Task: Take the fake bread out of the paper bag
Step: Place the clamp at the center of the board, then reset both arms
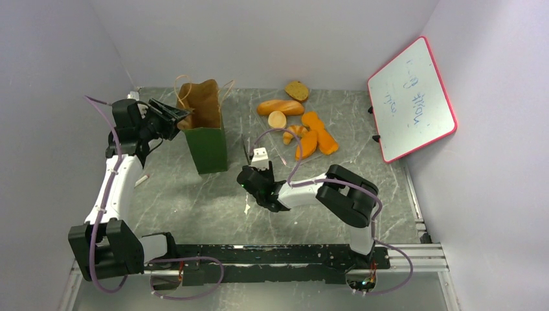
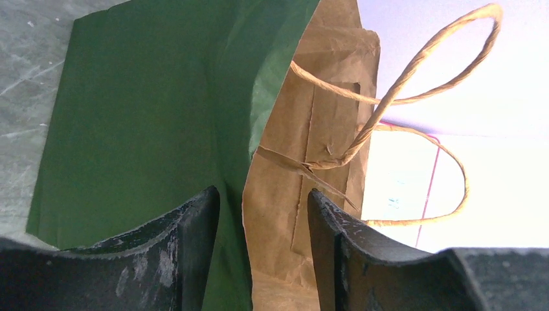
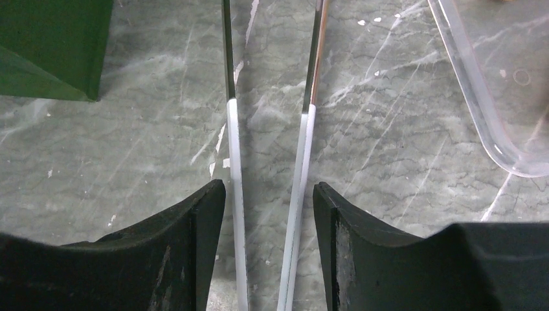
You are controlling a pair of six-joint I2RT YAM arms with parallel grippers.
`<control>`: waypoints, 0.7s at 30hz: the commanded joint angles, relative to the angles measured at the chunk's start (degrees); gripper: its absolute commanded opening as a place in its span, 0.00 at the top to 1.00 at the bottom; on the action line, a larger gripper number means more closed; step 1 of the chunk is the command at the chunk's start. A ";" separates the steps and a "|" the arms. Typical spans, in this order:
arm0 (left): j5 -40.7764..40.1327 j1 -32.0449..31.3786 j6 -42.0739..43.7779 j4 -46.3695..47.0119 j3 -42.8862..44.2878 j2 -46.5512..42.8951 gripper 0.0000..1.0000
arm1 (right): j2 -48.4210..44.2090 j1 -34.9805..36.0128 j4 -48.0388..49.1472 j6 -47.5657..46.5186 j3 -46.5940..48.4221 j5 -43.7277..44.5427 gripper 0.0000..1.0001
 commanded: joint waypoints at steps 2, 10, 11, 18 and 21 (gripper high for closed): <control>-1.51 0.54 2.21 -2.21 2.31 -1.94 0.42 | -0.18 0.10 -0.04 0.72 0.77 1.37 0.43; -3.72 0.50 4.35 -5.31 3.68 -3.99 0.39 | -2.41 0.19 -0.19 -0.11 0.82 1.96 0.41; -4.03 0.55 4.49 -5.63 3.84 -4.38 0.38 | -2.70 0.18 -0.34 -0.27 0.96 2.03 0.40; -7.87 0.49 8.74 -10.15 8.04 -6.85 0.36 | -5.52 0.38 -3.79 -0.82 3.02 1.93 0.37; -10.84 0.47 10.93 -11.47 8.76 -9.34 0.36 | -7.12 0.63 -6.44 -1.38 6.80 1.94 0.32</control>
